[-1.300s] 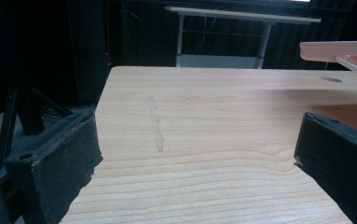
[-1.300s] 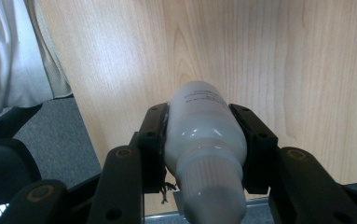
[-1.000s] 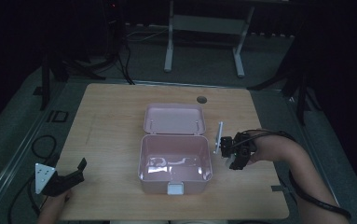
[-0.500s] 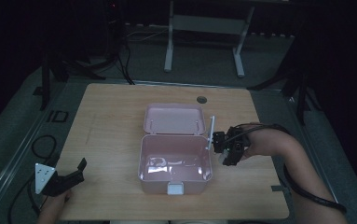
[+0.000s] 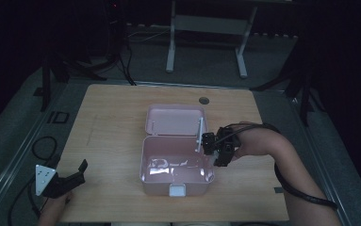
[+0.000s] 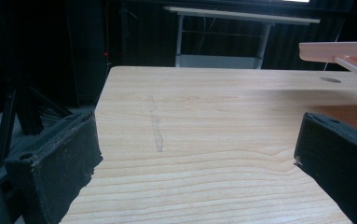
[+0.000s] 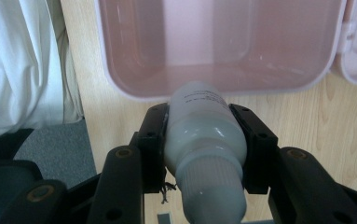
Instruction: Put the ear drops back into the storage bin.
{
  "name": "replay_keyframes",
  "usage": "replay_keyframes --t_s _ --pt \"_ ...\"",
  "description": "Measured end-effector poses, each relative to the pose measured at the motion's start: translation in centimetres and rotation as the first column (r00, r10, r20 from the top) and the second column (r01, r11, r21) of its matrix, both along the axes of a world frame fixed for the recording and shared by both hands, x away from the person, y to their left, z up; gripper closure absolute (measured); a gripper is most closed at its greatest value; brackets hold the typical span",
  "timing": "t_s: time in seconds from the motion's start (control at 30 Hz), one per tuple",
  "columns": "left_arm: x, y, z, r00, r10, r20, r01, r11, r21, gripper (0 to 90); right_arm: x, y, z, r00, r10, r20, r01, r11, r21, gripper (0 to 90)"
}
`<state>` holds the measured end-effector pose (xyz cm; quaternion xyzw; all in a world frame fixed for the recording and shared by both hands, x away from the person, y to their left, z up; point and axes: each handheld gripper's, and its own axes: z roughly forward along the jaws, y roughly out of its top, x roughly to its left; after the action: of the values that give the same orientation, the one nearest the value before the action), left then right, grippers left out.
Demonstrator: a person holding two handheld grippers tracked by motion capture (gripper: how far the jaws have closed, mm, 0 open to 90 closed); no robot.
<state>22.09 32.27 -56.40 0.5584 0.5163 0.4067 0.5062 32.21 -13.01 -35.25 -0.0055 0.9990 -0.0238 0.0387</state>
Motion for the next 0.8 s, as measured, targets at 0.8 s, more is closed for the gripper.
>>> replay_keyframes --t_s 0.8 --pt "0.0 0.0 0.0 1.0000 -0.002 0.002 0.002 1.0000 -0.003 0.4 1.4 3.2 -4.1 0.9992 -0.009 -0.038 0.008 1.000 -0.021 59.6"
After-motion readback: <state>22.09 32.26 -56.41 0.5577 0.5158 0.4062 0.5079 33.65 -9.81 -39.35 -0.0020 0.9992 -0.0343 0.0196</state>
